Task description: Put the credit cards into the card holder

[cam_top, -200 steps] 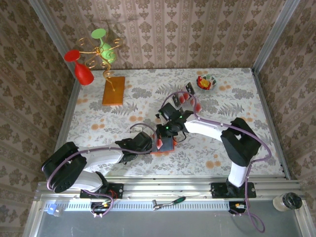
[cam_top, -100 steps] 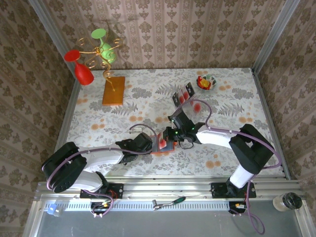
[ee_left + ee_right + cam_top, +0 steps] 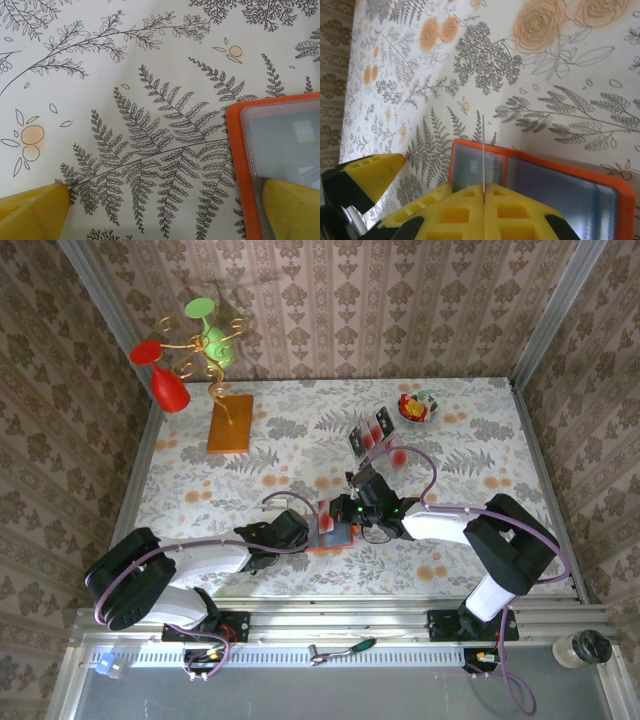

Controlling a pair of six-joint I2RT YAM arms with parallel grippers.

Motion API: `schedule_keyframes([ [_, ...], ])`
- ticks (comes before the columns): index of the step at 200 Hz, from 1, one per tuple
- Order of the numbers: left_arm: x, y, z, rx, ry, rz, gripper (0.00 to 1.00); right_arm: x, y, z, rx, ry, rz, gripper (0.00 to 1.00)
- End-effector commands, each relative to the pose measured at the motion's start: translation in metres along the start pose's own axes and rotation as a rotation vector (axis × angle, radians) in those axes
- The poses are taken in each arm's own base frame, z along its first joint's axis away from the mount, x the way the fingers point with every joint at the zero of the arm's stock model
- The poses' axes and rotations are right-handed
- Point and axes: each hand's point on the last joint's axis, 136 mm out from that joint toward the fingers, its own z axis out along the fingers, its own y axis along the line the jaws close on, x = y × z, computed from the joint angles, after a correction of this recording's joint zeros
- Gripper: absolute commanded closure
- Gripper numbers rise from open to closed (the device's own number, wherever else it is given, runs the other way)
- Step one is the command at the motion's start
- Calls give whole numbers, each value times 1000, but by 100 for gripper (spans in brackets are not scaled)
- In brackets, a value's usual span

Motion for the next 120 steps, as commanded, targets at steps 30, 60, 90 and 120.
schedule_keyframes([
  [30, 19, 15, 1, -56, 49, 39, 0, 1, -10, 6, 16, -27, 8, 100],
  [60, 18, 15, 1, -56, 49, 40, 0, 7, -17, 9, 29, -18, 9, 100],
  [90, 17, 15, 1, -55, 46, 39, 0, 12, -23, 11, 39, -3, 9, 100],
  [120, 16, 14, 0, -53, 44, 38, 0, 19, -26, 12, 41, 13, 8, 100],
])
